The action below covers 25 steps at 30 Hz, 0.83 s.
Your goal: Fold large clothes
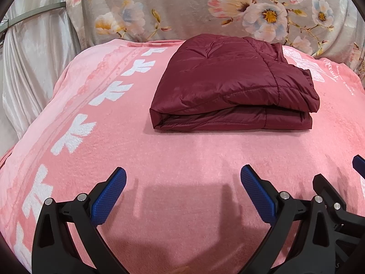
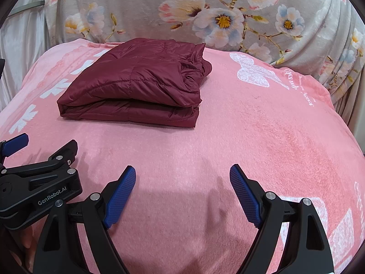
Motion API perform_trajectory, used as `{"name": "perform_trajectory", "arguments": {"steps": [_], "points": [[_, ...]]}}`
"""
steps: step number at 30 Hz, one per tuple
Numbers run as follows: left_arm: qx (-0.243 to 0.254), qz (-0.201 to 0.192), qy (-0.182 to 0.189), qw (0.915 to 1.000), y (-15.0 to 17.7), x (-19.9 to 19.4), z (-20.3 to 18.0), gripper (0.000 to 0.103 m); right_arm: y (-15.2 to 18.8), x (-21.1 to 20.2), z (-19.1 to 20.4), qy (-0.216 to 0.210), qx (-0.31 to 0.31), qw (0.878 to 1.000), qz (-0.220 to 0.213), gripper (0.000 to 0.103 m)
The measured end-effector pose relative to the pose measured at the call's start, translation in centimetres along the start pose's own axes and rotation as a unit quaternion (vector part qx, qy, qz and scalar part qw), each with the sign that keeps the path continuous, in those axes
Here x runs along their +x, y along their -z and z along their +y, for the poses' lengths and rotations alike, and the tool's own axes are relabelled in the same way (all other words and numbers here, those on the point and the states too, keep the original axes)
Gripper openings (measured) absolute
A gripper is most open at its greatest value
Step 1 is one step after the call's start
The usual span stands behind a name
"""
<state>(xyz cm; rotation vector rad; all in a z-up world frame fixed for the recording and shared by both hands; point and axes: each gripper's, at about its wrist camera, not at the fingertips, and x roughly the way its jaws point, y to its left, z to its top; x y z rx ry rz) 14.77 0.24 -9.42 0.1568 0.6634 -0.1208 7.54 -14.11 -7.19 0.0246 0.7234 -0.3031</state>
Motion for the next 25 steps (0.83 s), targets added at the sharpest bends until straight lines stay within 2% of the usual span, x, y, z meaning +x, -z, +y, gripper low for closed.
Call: {"name": "perform_trajectory", "arguments": {"steps": [25], "points": [[0.007, 0.004, 0.002, 1.0, -0.01, 0.04, -0.4, 0.097, -0.08, -0.13, -0.04, 0.001, 0.0, 1.0, 0.0, 0.082]]}}
